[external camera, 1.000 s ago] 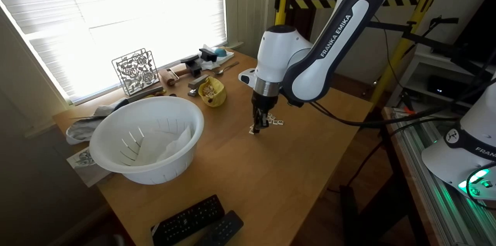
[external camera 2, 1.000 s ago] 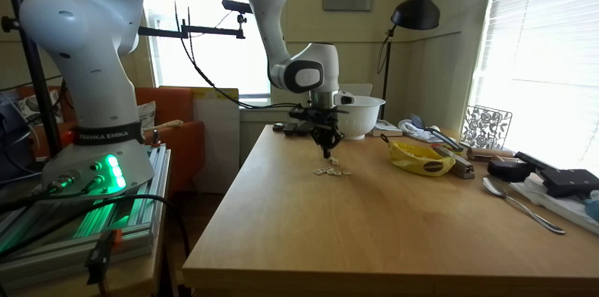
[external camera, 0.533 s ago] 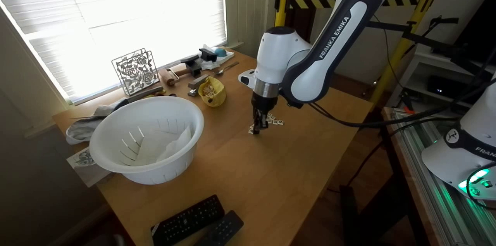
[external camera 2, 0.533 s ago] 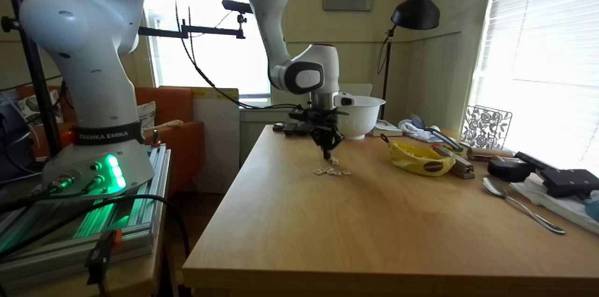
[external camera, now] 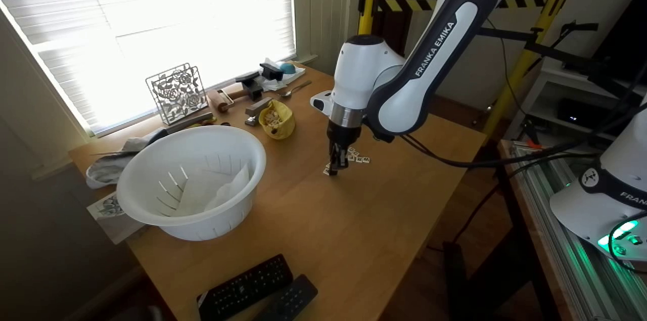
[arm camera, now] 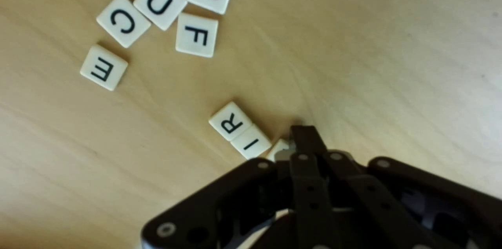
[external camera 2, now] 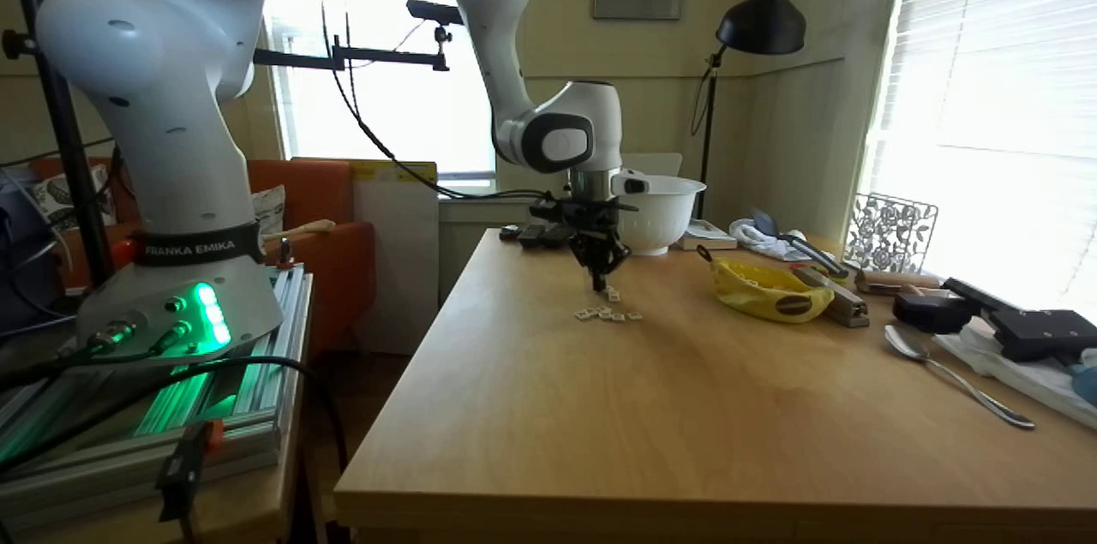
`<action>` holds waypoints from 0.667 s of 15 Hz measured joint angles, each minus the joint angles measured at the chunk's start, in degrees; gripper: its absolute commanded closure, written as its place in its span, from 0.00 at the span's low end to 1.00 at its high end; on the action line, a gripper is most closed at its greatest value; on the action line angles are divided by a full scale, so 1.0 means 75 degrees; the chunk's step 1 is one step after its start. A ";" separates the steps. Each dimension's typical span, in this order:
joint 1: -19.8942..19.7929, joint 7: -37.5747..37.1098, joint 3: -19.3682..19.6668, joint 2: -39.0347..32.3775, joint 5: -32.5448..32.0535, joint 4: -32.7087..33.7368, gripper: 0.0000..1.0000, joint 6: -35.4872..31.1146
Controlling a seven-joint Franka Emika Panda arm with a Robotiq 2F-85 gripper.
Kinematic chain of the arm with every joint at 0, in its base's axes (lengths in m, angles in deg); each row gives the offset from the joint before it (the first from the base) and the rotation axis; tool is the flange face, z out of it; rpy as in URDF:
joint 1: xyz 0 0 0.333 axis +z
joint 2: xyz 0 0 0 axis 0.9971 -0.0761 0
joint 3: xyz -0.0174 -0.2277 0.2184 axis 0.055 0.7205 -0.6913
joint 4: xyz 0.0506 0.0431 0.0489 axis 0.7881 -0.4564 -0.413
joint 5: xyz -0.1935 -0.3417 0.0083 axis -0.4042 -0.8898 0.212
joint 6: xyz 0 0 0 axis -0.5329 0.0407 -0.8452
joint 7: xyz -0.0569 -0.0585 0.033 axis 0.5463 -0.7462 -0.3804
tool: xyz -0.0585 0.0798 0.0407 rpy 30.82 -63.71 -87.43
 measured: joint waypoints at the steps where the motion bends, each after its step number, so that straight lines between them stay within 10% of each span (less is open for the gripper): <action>1: 0.0008 -0.0049 0.0000 0.0000 0.0015 0.0000 1.00 0.0000; 10: -0.0016 -0.0098 -0.0087 0.0013 0.0070 0.0153 1.00 0.0001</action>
